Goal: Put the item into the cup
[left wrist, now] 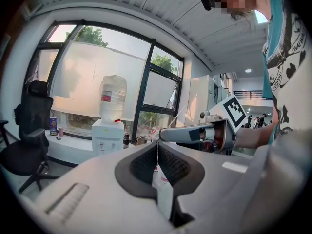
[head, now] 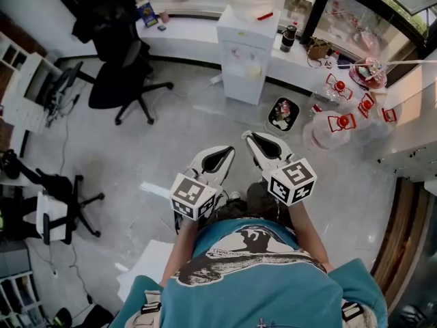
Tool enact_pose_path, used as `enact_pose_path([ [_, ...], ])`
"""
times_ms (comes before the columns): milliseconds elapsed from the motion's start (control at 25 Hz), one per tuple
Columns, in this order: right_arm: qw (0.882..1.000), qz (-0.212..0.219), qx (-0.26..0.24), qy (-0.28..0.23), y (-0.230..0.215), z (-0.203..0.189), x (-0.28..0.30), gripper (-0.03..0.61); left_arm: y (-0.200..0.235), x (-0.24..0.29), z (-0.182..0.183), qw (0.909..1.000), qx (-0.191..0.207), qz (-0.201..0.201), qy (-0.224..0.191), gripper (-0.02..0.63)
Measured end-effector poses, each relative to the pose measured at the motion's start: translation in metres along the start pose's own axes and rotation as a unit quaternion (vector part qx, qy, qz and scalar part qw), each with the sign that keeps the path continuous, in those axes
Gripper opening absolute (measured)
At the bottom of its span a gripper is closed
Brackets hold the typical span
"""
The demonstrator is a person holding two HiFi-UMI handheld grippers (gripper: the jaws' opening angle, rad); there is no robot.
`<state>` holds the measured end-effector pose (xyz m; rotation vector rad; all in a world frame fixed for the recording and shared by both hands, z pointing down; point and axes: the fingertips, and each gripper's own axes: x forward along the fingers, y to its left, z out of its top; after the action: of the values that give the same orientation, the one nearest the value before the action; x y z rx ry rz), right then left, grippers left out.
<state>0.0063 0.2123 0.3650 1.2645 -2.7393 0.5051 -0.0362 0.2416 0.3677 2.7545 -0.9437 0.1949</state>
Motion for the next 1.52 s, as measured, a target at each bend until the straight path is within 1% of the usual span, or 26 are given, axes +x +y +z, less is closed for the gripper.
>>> enact_pose_path([
  [360, 1.000, 0.010, 0.003, 0.012, -0.008, 0.004, 0.024, 0.038, 0.023, 0.007, 0.000, 0.9998, -0.019, 0.007, 0.000, 0.015],
  [640, 0.999, 0.024, 0.015, 0.019, -0.031, 0.007, 0.058, 0.038, 0.054, 0.028, -0.001, 0.9994, -0.030, 0.016, 0.008, 0.015],
  [800, 0.999, 0.030, 0.018, 0.025, -0.054, 0.014, 0.085, 0.038, 0.082, 0.048, 0.004, 0.9991, -0.034, 0.022, 0.013, 0.015],
  [1000, 0.999, 0.032, 0.024, 0.033, -0.091, 0.030, 0.114, 0.038, 0.112, 0.083, 0.021, 0.9990, -0.035, 0.021, 0.016, 0.014],
  [1240, 0.998, 0.025, 0.039, 0.034, -0.135, 0.044, 0.139, 0.038, 0.136, 0.125, 0.031, 0.9988, -0.035, 0.010, 0.033, 0.014],
  [1520, 0.997, 0.018, 0.061, 0.034, -0.175, 0.048, 0.157, 0.038, 0.159, 0.162, 0.038, 0.9982, -0.034, 0.001, 0.049, 0.014],
])
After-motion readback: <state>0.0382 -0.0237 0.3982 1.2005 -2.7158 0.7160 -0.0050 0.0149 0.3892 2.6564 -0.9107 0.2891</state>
